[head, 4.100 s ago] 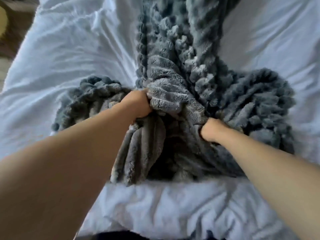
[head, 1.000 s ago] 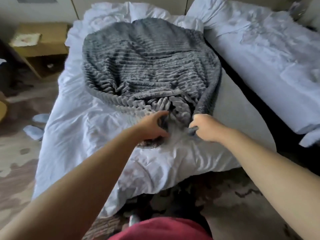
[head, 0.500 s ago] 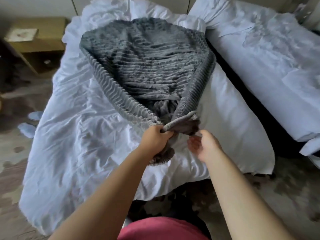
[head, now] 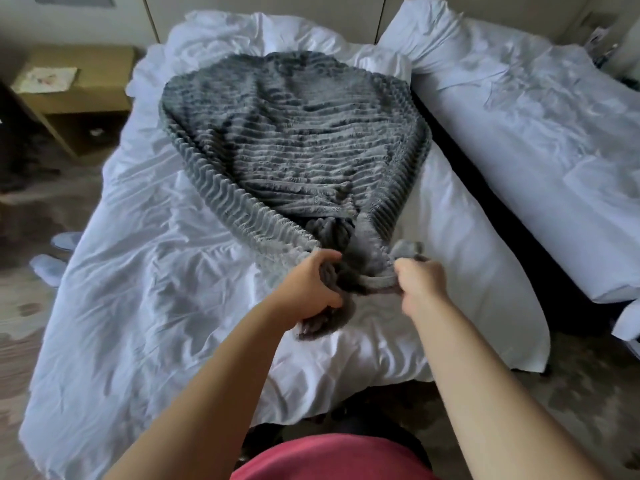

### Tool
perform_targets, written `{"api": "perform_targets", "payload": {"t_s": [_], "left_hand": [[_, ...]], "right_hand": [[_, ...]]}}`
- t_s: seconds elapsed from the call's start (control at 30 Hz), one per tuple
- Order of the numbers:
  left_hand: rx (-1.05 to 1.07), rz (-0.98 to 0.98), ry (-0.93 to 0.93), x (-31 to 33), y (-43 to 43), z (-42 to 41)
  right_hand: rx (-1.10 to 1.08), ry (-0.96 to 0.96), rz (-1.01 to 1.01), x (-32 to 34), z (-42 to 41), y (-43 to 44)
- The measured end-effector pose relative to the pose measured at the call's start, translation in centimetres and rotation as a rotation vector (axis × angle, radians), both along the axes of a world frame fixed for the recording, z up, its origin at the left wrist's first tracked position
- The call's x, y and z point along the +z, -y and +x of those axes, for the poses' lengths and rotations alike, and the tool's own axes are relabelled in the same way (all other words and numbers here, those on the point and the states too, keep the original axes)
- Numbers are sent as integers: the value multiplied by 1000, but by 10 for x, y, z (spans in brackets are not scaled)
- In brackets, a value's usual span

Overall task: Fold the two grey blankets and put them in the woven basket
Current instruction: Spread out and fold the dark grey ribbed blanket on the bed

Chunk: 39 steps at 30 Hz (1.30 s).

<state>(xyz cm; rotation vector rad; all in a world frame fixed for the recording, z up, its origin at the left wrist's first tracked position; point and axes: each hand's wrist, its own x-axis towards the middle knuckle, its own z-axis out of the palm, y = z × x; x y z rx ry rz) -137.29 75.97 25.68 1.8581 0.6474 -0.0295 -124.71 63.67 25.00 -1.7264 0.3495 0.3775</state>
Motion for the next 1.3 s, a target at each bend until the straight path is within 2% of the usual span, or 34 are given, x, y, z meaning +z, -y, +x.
{"api": "perform_targets", "payload": {"t_s": [0.07, 0.13, 0.2, 0.23, 0.27, 0.3, 0.33, 0.4, 0.43, 0.5, 0.63, 0.73, 0.83, 0.9, 0.93, 0.97, 1.03, 1.1, 1.2, 1.3], "left_hand": [[162, -156, -12, 9, -10, -7], [321, -205, -103, 18, -20, -16], [463, -293, -131, 23, -30, -31], [500, -326, -124, 25, -34, -40], [525, -311, -134, 26, -38, -49], [528, -246, -179, 27, -41, -58], [505, -148, -248, 25, -46, -66], [440, 44, -370, 22, -53, -85], [424, 77, -407, 22, -55, -95], [440, -26, -420, 20, -63, -116], [465, -342, -362, 25, -71, -154], [516, -622, -63, 24, -73, -168], [604, -909, 221, 28, -76, -172], [647, -869, 253, 31, -77, -171], [660, -781, 227, 31, -76, -169], [672, -690, 202, 30, -76, -168], [695, -542, 165, 28, -78, -168], [721, -503, 152, 29, -81, -171], [722, -543, 188, 31, -87, -178], [718, -578, 214, 33, -88, -183]], "right_hand": [[-159, 157, 97, 17, 8, 11], [-306, 338, 325, 48, 13, 15], [-346, 479, 551, 77, 15, 11], [-296, 528, 568, 87, 9, 4], [-196, 568, 495, 92, 1, -5], [-42, 583, 331, 93, -9, -18], [174, 560, 103, 89, -19, -30], [697, 376, -359, 68, -46, -49], [894, 264, -526, 56, -58, -53], [1041, 170, -678, 32, -79, -53], [1021, 185, -621, 13, -106, -51], [954, 316, -471, 35, -115, -61], [810, 491, -83, 80, -123, -76], [773, 437, 261, 103, -131, -84], [772, 394, 352, 106, -134, -87], [793, 377, 324, 105, -136, -89], [890, 432, -23, 91, -135, -93], [992, 464, -326, 76, -132, -97], [1036, 467, -392, 66, -132, -107], [1031, 602, -266, 67, -141, -124]]}}
